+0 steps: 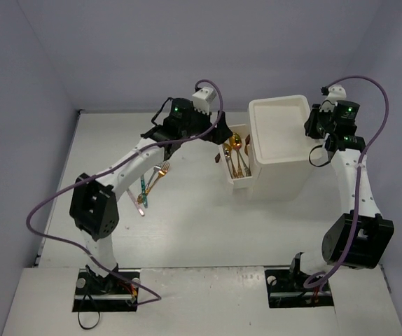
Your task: Sort the eating utensils into containers
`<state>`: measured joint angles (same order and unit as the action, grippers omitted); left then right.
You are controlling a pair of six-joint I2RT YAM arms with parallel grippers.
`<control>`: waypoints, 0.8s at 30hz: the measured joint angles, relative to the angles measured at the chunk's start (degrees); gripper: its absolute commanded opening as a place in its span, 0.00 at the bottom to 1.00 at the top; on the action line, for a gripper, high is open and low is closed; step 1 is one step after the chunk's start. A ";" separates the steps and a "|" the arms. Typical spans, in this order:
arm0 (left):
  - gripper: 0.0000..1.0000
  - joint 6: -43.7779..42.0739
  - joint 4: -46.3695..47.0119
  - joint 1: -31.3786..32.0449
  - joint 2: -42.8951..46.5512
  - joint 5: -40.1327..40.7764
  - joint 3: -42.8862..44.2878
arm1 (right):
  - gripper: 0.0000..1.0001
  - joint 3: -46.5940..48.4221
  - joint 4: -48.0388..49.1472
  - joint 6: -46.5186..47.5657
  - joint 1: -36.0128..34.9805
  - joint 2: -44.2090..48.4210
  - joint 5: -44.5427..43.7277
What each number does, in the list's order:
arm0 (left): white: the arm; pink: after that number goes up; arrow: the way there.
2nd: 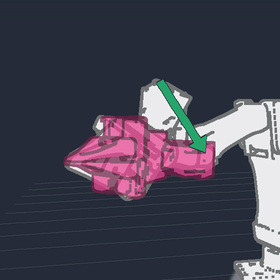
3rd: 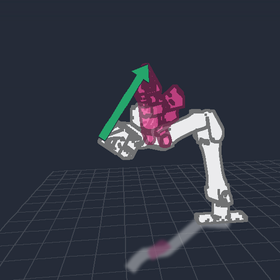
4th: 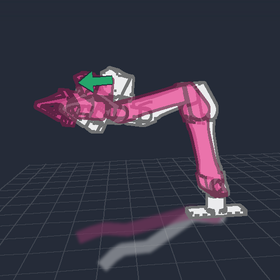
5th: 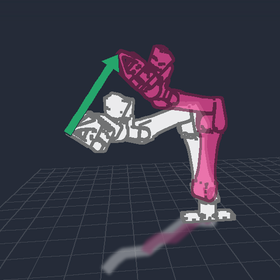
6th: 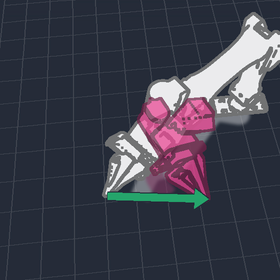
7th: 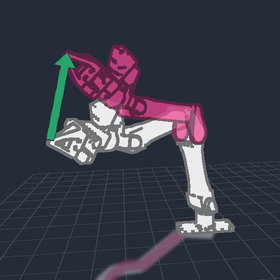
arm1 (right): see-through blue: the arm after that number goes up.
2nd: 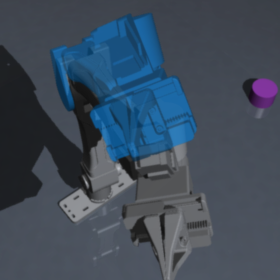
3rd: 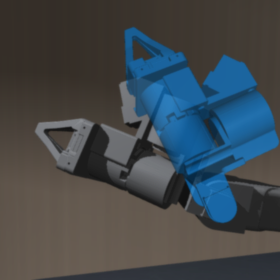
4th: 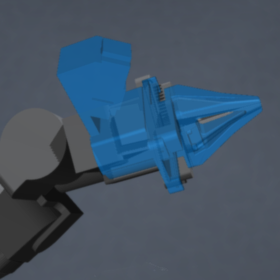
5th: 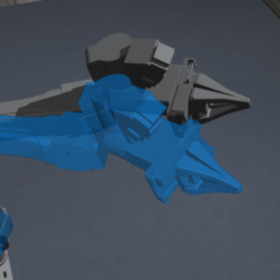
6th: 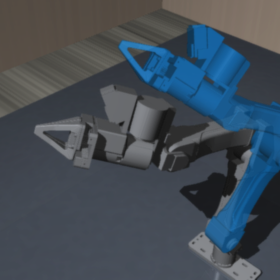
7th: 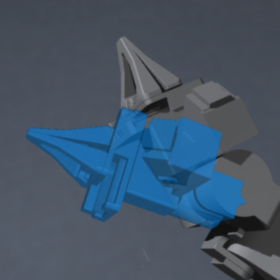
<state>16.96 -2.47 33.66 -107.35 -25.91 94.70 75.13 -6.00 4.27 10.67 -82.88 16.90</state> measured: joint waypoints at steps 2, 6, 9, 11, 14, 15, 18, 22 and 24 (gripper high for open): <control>0.97 5.65 1.39 1.66 3.30 4.06 0.00 | 0.00 -0.13 -0.28 -0.17 -0.89 0.25 0.03; 0.97 13.35 0.19 4.91 5.60 9.45 1.51 | 0.00 -0.15 -0.37 -0.36 -1.76 0.29 0.07; 0.97 16.76 -5.61 7.21 2.66 15.09 5.53 | 0.00 -0.26 -0.28 -0.54 -1.78 0.34 0.05; 0.97 18.27 -9.61 8.30 0.99 18.51 6.03 | 0.00 -0.51 -0.02 -0.54 -1.78 0.53 0.03; 0.97 20.21 -15.38 9.12 -0.89 22.83 5.69 | 0.00 -0.81 0.23 -0.54 -1.78 0.78 0.01; 0.97 20.64 -16.87 9.21 -1.17 24.13 5.35 | 0.00 -0.95 0.34 -0.54 -1.79 0.86 0.00; 0.97 21.56 -21.23 9.27 -1.39 27.73 4.85 | 0.00 -1.19 0.45 -0.54 -1.85 1.05 -0.10; 0.97 22.46 -24.47 9.37 -1.69 30.32 5.21 | 0.00 -1.22 0.46 -0.54 -2.11 1.10 -0.70; 0.97 22.68 -25.55 9.43 -2.50 30.75 5.77 | 0.00 -1.22 0.43 -0.56 -2.16 1.13 -0.85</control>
<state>39.64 -28.02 43.09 -109.85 4.83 100.46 73.91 -5.57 3.70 8.51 -81.75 16.05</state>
